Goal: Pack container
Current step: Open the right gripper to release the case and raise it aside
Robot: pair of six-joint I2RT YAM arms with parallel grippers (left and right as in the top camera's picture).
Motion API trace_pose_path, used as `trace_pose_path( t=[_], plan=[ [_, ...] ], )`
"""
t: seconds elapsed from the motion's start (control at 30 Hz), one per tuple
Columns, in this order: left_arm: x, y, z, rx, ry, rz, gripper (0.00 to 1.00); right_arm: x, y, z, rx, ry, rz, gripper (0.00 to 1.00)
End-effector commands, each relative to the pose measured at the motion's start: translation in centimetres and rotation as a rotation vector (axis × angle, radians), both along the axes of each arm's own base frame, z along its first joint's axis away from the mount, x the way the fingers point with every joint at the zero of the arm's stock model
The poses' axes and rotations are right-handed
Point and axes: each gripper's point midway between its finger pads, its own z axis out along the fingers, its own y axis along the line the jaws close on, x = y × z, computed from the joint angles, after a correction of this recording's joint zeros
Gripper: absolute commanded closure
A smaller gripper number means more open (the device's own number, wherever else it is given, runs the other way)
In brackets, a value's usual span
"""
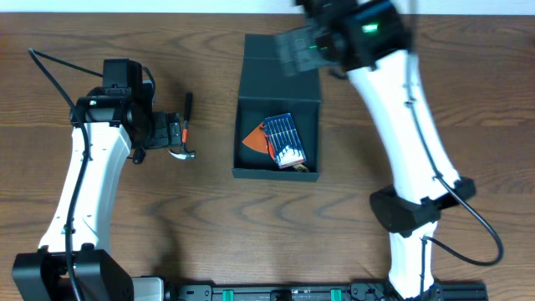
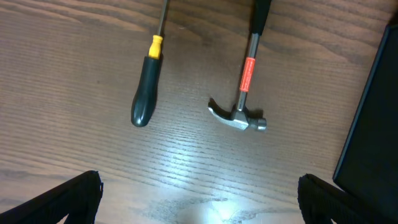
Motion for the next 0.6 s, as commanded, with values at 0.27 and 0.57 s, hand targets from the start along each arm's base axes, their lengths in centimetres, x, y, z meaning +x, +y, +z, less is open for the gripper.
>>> trace_pose_path(
  t=[0.27,0.57],
  plan=[
    [2.4,0.1,1.4,0.013,-0.102,-0.002,0.01,0.8,-16.3,2.7,0.104,-0.01,-0.43,0.01],
    [3.8,0.0,1.1,0.014,-0.132,-0.031,0.0,0.2,-22.7,-1.7,0.063,0.137,-0.584,0.01]
  ],
)
